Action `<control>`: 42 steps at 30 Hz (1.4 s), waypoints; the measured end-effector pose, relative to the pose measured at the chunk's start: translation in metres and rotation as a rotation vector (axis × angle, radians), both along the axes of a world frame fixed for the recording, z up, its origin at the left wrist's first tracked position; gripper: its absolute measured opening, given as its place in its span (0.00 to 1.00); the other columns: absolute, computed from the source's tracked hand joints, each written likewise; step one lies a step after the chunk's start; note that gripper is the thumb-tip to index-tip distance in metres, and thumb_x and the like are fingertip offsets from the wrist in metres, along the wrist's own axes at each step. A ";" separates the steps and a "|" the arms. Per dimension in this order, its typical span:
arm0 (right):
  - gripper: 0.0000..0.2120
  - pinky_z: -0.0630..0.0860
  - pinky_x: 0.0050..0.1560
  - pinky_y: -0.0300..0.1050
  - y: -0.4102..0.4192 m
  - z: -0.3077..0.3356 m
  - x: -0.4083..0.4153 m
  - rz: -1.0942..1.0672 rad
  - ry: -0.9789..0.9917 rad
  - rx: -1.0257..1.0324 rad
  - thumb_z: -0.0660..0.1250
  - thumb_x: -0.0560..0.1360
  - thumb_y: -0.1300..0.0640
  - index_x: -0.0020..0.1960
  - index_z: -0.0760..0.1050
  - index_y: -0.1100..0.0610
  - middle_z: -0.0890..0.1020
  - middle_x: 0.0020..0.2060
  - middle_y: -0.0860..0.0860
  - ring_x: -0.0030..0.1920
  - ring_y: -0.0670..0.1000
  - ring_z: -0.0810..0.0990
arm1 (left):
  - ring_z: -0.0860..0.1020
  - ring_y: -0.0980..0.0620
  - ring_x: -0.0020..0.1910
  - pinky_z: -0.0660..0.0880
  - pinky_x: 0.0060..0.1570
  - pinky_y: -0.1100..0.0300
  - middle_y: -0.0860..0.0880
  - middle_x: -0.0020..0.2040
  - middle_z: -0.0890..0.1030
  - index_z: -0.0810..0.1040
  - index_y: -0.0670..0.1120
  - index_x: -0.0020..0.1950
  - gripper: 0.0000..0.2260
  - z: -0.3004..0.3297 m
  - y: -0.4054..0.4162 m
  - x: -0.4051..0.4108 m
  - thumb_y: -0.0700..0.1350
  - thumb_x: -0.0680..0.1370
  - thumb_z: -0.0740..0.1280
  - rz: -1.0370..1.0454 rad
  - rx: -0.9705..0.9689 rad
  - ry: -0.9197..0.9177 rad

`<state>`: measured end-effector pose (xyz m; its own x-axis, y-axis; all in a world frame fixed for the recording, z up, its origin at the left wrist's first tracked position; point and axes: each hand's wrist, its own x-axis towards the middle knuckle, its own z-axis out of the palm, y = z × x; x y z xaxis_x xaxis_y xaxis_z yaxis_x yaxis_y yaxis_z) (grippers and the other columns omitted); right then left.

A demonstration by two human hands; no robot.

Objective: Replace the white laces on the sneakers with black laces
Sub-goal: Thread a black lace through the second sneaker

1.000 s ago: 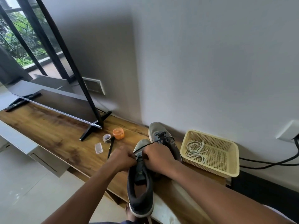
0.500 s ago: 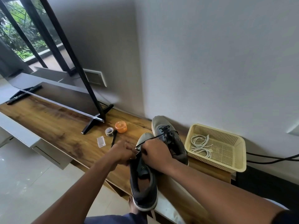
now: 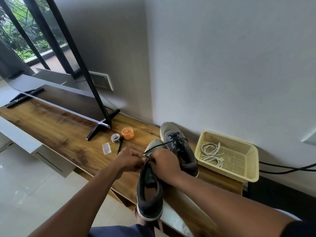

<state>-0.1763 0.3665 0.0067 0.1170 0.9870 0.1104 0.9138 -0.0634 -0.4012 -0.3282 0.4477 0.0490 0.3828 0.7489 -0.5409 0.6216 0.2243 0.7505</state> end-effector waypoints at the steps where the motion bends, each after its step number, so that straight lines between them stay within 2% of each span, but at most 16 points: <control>1: 0.12 0.81 0.45 0.53 0.000 0.000 0.000 -0.008 0.009 0.005 0.64 0.79 0.49 0.47 0.84 0.53 0.84 0.42 0.52 0.45 0.56 0.83 | 0.85 0.52 0.38 0.82 0.37 0.61 0.39 0.46 0.87 0.87 0.37 0.53 0.05 -0.002 0.001 0.000 0.36 0.79 0.73 0.023 -0.003 -0.015; 5: 0.11 0.78 0.40 0.51 0.004 -0.001 -0.001 -0.027 0.048 0.014 0.63 0.77 0.50 0.44 0.79 0.55 0.83 0.41 0.52 0.44 0.57 0.82 | 0.83 0.52 0.32 0.82 0.34 0.60 0.40 0.40 0.85 0.85 0.34 0.51 0.03 -0.008 0.005 0.004 0.34 0.79 0.73 0.088 -0.024 -0.023; 10: 0.14 0.73 0.38 0.50 0.005 -0.003 -0.007 0.016 0.044 0.126 0.58 0.79 0.43 0.54 0.74 0.52 0.81 0.45 0.54 0.46 0.58 0.80 | 0.82 0.51 0.32 0.82 0.36 0.59 0.40 0.38 0.84 0.84 0.34 0.52 0.06 -0.008 0.007 0.007 0.32 0.80 0.67 0.037 0.043 0.061; 13: 0.17 0.76 0.42 0.49 0.006 0.002 -0.009 0.006 0.028 0.101 0.60 0.77 0.39 0.49 0.79 0.51 0.81 0.46 0.52 0.50 0.57 0.79 | 0.85 0.47 0.36 0.83 0.43 0.53 0.42 0.39 0.86 0.85 0.40 0.45 0.08 -0.005 0.008 0.007 0.33 0.76 0.66 -0.039 0.221 0.156; 16: 0.15 0.80 0.46 0.50 0.007 0.010 -0.007 0.006 0.058 0.033 0.62 0.75 0.39 0.50 0.82 0.47 0.81 0.48 0.51 0.54 0.57 0.78 | 0.83 0.48 0.41 0.78 0.39 0.55 0.51 0.39 0.84 0.81 0.50 0.40 0.07 0.002 0.009 0.006 0.40 0.76 0.68 -0.181 0.515 0.325; 18: 0.13 0.80 0.49 0.52 0.005 0.012 -0.004 0.012 0.040 -0.003 0.63 0.76 0.41 0.51 0.82 0.45 0.80 0.52 0.51 0.57 0.58 0.75 | 0.80 0.49 0.45 0.77 0.41 0.53 0.52 0.43 0.81 0.78 0.52 0.41 0.07 0.006 0.009 0.004 0.42 0.78 0.68 -0.154 0.586 0.292; 20: 0.09 0.79 0.53 0.53 0.002 0.012 -0.001 0.011 0.057 -0.047 0.65 0.75 0.44 0.50 0.81 0.45 0.78 0.55 0.51 0.61 0.58 0.73 | 0.84 0.46 0.47 0.83 0.46 0.45 0.48 0.46 0.84 0.78 0.48 0.47 0.05 0.014 0.012 0.002 0.42 0.81 0.66 -0.052 0.546 0.132; 23: 0.11 0.79 0.55 0.54 0.001 0.010 0.000 0.006 0.070 -0.076 0.69 0.74 0.45 0.56 0.81 0.44 0.76 0.61 0.52 0.64 0.58 0.71 | 0.87 0.41 0.47 0.86 0.46 0.43 0.42 0.46 0.86 0.73 0.41 0.53 0.06 0.033 0.018 -0.002 0.41 0.87 0.59 0.197 0.307 -0.346; 25: 0.15 0.79 0.56 0.54 0.003 0.006 0.000 0.000 0.042 -0.075 0.70 0.75 0.44 0.61 0.81 0.44 0.76 0.62 0.52 0.65 0.57 0.70 | 0.85 0.45 0.37 0.84 0.37 0.51 0.45 0.40 0.83 0.72 0.43 0.53 0.09 0.053 0.024 -0.009 0.41 0.89 0.55 0.313 0.201 -0.651; 28: 0.16 0.78 0.53 0.50 0.003 0.002 -0.003 -0.015 0.014 -0.039 0.72 0.74 0.43 0.61 0.82 0.43 0.76 0.60 0.51 0.63 0.55 0.71 | 0.68 0.56 0.26 0.69 0.24 0.64 0.51 0.35 0.73 0.72 0.48 0.47 0.12 0.076 0.038 -0.029 0.38 0.86 0.55 0.457 0.227 -0.920; 30: 0.16 0.78 0.52 0.49 0.003 0.000 -0.003 -0.023 0.000 -0.027 0.73 0.74 0.42 0.60 0.82 0.43 0.76 0.60 0.51 0.63 0.55 0.71 | 0.68 0.56 0.28 0.66 0.25 0.63 0.53 0.33 0.75 0.75 0.51 0.45 0.12 0.078 0.047 -0.044 0.40 0.85 0.58 0.468 0.478 -0.726; 32: 0.16 0.79 0.52 0.49 0.003 0.001 -0.004 -0.029 -0.012 -0.032 0.73 0.74 0.42 0.60 0.82 0.43 0.76 0.60 0.51 0.63 0.56 0.71 | 0.77 0.51 0.35 0.75 0.36 0.55 0.53 0.37 0.81 0.79 0.55 0.46 0.06 0.069 0.053 -0.053 0.46 0.81 0.65 0.291 0.730 -0.274; 34: 0.14 0.79 0.51 0.50 0.003 0.002 -0.005 -0.034 -0.018 -0.037 0.73 0.74 0.43 0.58 0.82 0.43 0.75 0.60 0.52 0.63 0.57 0.71 | 0.82 0.48 0.45 0.80 0.48 0.47 0.52 0.42 0.84 0.82 0.55 0.46 0.03 0.053 0.051 -0.054 0.52 0.78 0.71 -0.036 0.680 0.060; 36: 0.13 0.78 0.50 0.49 0.003 0.003 -0.005 -0.049 -0.016 -0.035 0.72 0.73 0.43 0.55 0.82 0.45 0.74 0.59 0.52 0.62 0.57 0.71 | 0.82 0.49 0.51 0.80 0.55 0.47 0.53 0.47 0.83 0.84 0.55 0.47 0.06 0.032 0.046 -0.046 0.56 0.78 0.72 -0.362 0.562 0.324; 39: 0.18 0.76 0.49 0.49 0.003 0.005 -0.003 -0.061 0.006 -0.040 0.71 0.72 0.39 0.55 0.80 0.48 0.75 0.57 0.51 0.62 0.56 0.71 | 0.79 0.52 0.56 0.76 0.58 0.53 0.55 0.54 0.81 0.85 0.52 0.54 0.11 0.007 0.036 -0.026 0.58 0.81 0.69 -0.646 0.424 0.449; 42: 0.20 0.77 0.50 0.49 0.002 0.008 0.001 -0.051 0.041 -0.028 0.70 0.72 0.34 0.57 0.80 0.45 0.75 0.56 0.51 0.61 0.55 0.71 | 0.81 0.53 0.52 0.78 0.55 0.53 0.54 0.50 0.83 0.82 0.51 0.53 0.12 -0.005 0.036 -0.014 0.59 0.80 0.71 -0.633 0.335 0.391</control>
